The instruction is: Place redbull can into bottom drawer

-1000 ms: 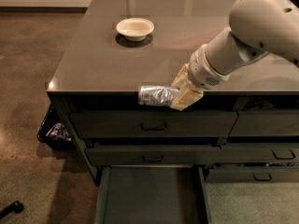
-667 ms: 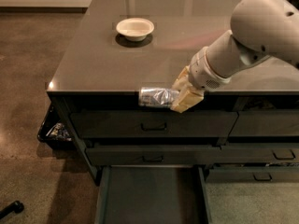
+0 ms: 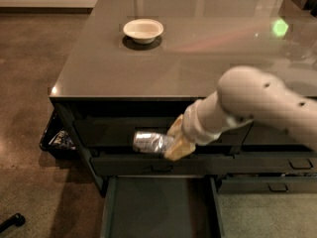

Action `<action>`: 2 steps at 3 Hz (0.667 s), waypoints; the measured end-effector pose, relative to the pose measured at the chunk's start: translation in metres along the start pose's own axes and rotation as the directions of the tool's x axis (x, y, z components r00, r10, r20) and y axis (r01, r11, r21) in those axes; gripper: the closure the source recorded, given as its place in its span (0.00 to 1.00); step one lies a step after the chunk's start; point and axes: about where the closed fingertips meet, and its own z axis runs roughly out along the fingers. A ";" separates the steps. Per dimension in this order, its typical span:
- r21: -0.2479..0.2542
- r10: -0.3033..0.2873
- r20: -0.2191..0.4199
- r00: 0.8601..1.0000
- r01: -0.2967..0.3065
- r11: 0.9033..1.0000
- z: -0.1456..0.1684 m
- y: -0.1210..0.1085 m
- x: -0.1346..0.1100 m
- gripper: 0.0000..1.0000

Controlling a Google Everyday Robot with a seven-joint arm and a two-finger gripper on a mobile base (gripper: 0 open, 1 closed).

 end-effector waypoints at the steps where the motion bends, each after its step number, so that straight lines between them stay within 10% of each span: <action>1: -0.094 0.026 0.010 1.000 -0.025 0.995 0.068 0.046 0.024 1.00; 2: -0.094 0.026 0.010 1.000 -0.025 0.995 0.068 0.046 0.024 1.00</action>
Offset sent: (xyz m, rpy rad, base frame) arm -0.0233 0.0183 -0.0658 0.0176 0.0757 0.0268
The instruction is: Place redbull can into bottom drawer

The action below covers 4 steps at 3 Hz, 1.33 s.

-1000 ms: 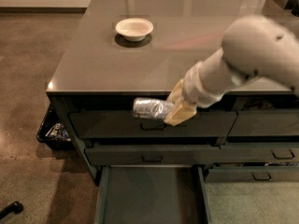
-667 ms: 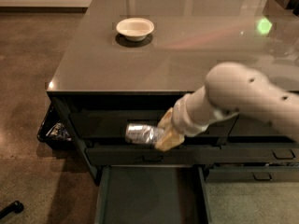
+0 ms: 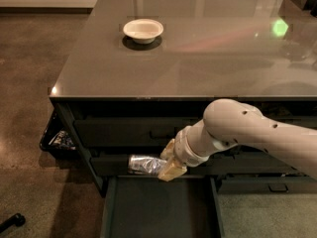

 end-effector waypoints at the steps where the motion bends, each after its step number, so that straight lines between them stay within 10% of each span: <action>1: -0.011 0.034 0.018 0.999 -0.034 0.999 0.037 0.011 0.010 1.00; 3: -0.189 0.205 -0.044 0.978 -0.209 0.959 0.234 0.094 0.082 1.00; 4: -0.119 0.253 0.066 0.965 -0.244 0.962 0.277 0.082 0.075 1.00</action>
Offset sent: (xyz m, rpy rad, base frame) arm -0.0404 0.1030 -0.3417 0.0668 0.2702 -0.2323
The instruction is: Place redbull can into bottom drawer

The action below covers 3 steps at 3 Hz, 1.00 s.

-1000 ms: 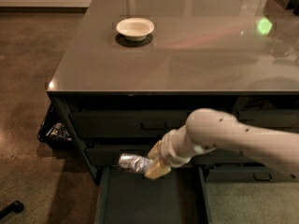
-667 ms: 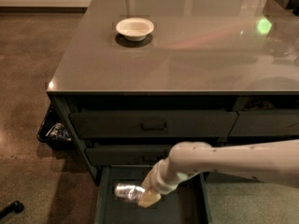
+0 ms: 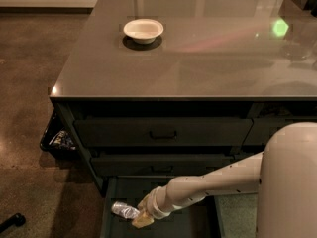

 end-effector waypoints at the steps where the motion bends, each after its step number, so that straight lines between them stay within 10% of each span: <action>1: 0.000 0.000 0.000 1.000 0.000 1.000 0.000 0.000 0.000 1.00; 3: 0.051 0.062 0.062 0.996 -0.066 0.997 0.059 -0.037 0.055 1.00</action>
Offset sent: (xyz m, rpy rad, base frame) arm 0.0169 -0.0203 -0.1240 0.0058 0.0338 -0.1250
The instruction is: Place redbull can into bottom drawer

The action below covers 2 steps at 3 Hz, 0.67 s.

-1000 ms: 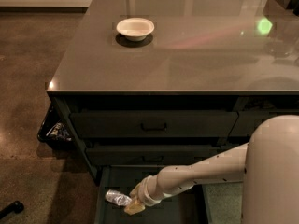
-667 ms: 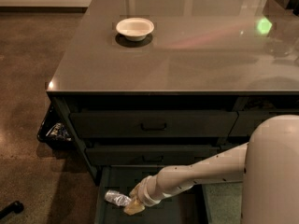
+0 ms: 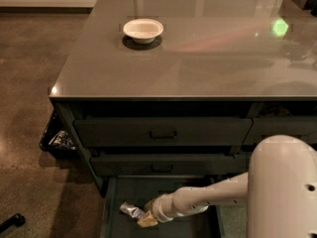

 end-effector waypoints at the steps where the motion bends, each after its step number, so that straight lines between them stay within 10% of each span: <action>1: 0.040 0.051 0.070 0.996 -0.054 0.998 0.022 -0.024 0.030 1.00; 2: 0.038 0.064 0.061 0.996 -0.066 0.997 0.033 -0.044 0.059 1.00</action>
Offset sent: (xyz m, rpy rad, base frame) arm 0.0344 -0.0541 -0.0864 0.0857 -0.0435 -0.1792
